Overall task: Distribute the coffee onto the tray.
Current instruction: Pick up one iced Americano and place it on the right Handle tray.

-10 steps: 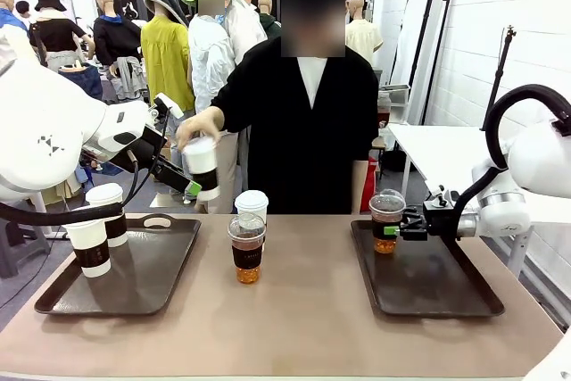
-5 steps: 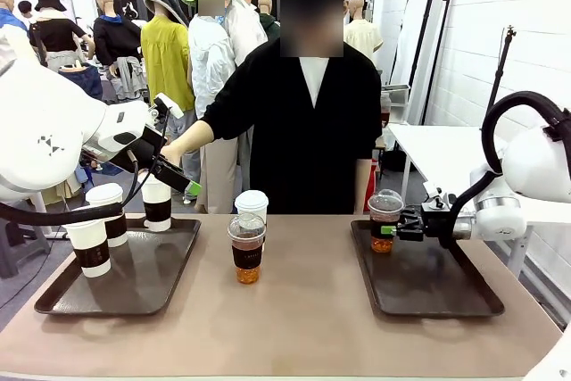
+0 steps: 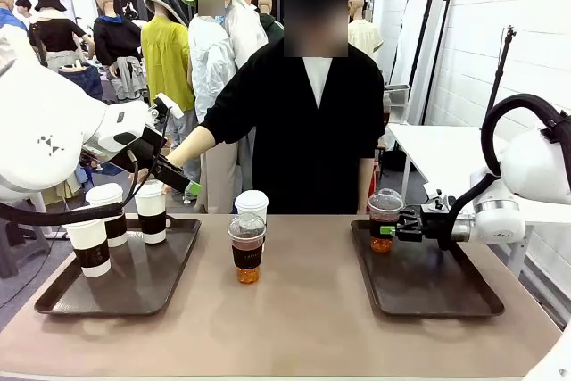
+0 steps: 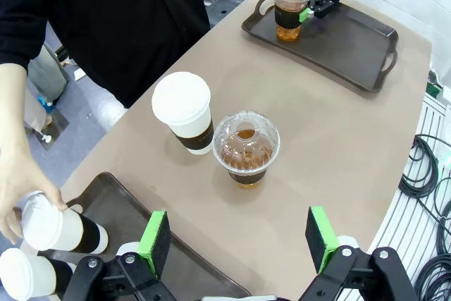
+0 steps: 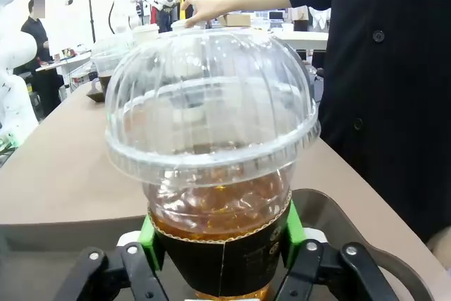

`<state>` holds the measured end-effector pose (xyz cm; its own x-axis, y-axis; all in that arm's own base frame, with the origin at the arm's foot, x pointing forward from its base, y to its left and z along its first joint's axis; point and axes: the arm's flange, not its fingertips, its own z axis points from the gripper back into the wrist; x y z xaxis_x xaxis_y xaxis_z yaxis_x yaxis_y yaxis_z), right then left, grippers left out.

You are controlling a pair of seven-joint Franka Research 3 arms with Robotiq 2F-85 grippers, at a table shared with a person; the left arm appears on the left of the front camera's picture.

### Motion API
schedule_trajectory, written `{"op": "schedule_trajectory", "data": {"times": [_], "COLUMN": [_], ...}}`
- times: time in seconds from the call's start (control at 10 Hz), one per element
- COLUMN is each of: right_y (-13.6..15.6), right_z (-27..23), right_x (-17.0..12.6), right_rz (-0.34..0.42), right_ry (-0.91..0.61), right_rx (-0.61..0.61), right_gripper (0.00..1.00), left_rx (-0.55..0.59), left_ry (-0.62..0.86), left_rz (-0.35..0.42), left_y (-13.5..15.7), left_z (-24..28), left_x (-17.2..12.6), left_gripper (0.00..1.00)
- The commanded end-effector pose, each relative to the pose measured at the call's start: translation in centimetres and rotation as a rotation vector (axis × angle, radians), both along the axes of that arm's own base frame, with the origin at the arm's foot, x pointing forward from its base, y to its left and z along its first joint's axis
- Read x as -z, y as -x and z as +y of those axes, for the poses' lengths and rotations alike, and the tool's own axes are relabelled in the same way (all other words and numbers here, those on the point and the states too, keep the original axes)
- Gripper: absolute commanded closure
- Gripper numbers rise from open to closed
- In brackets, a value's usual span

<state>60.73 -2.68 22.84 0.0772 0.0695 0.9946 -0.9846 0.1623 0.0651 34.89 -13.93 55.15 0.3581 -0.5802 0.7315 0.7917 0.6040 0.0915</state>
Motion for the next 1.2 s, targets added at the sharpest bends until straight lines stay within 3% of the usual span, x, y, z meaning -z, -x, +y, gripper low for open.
{"op": "schedule_trajectory", "data": {"times": [0.0, 0.6, 1.1], "right_y": [-0.3, 1.5, 6.0], "right_z": [0.3, -0.3, -2.9], "right_x": [0.3, 0.3, 0.1], "right_rz": [0.033, 0.072, 0.075], "right_ry": [-0.007, -0.028, -0.019], "right_rx": [0.002, 0.039, 0.131], "right_gripper": [0.00, 0.00, 0.00], "left_rx": [-0.001, -0.001, -0.001], "left_ry": [0.005, 0.005, 0.005], "left_rz": [0.002, 0.002, 0.002], "left_y": [0.0, 0.0, 0.0], "left_z": [0.1, 0.1, 0.1], "left_x": [0.0, 0.0, 0.0], "left_gripper": [0.00, 0.00, 0.00]}}
